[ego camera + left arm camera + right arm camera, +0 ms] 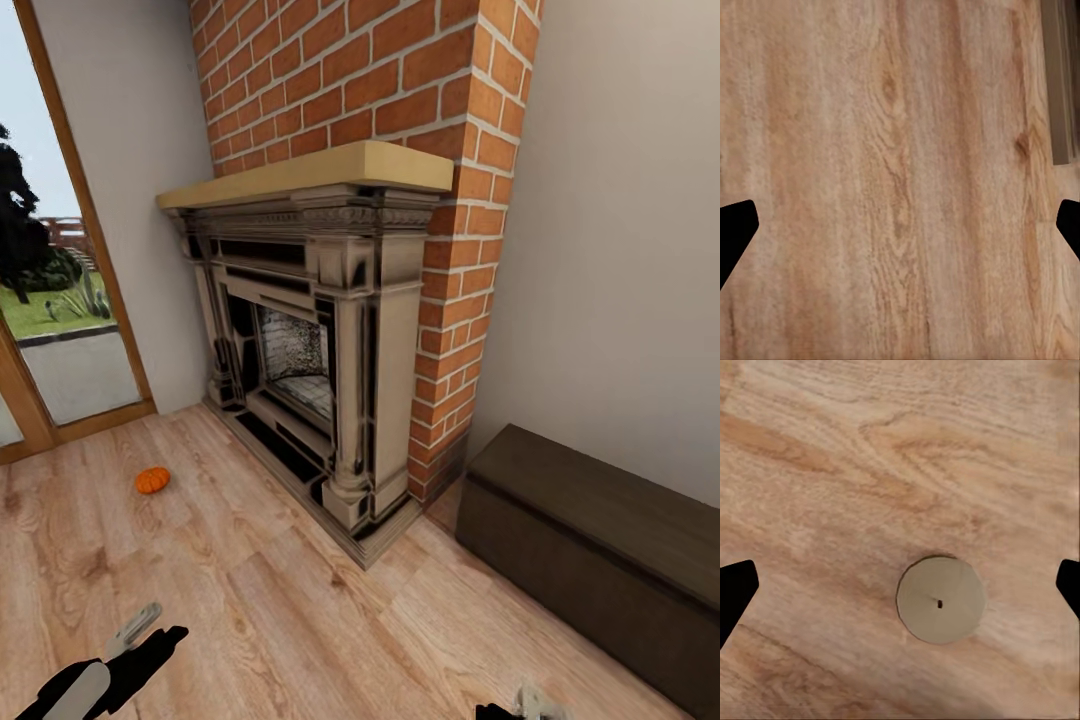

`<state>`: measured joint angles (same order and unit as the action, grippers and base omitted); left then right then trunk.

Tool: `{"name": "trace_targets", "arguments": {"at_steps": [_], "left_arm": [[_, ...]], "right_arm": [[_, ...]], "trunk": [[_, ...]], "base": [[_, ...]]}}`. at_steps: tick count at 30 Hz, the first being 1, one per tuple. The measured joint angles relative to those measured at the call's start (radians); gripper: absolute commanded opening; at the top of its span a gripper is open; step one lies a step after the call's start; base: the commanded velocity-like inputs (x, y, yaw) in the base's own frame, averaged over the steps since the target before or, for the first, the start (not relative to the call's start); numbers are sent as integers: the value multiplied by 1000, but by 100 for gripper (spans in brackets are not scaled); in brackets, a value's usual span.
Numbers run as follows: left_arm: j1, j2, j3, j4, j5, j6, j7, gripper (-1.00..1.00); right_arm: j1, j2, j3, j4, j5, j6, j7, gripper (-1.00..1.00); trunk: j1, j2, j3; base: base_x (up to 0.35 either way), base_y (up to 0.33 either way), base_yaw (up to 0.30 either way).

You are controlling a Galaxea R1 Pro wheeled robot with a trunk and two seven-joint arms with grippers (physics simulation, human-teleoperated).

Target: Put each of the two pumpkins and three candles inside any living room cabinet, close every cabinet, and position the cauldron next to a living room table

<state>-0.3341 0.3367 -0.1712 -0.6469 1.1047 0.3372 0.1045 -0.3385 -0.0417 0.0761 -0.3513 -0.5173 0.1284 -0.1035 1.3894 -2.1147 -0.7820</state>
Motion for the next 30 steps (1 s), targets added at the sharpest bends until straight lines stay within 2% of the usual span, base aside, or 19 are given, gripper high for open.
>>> {"name": "trace_targets", "arguments": {"at_steps": [2,6,10,16,23,26,27,28,30], "left_arm": [[0,0,-5,-3,0,0,0,100],[0,0,-22,-8,0,0,0,100],[0,0,-47,-12,0,0,1,100],[0,-1,-59,-31,0,0,3,100],[0,-3,-154,-109,0,1,16,100],[0,-24,-189,-175,-1,9,68,100],[-3,-44,-209,-223,-9,13,144,100],[-4,-52,-213,-242,-16,15,177,100],[-9,-73,-227,-319,-44,31,291,100]], "right_arm": [[-12,3,1,-40,1,34,-149,100],[-26,4,2,-60,5,52,-244,100],[-29,3,2,-58,3,46,-267,100],[-29,3,1,-57,-4,39,-269,100],[-29,2,-4,-54,-4,29,-272,100],[-29,1,-5,-54,-4,27,-272,100],[-29,2,-5,-51,-3,17,-273,100],[-29,2,-4,-49,-3,12,-274,100],[-29,2,-4,-30,-1,-11,-278,100]], "trunk": [[0,0,0],[0,0,0],[0,0,0],[0,0,0],[0,0,0],[0,0,0],[0,0,0],[0,0,0],[0,0,0]], "base": [[1,-66,0],[0,-23,0],[0,-3,0],[0,0,0],[0,0,0],[0,0,0],[0,0,0],[0,0,0],[0,0,0]]}}
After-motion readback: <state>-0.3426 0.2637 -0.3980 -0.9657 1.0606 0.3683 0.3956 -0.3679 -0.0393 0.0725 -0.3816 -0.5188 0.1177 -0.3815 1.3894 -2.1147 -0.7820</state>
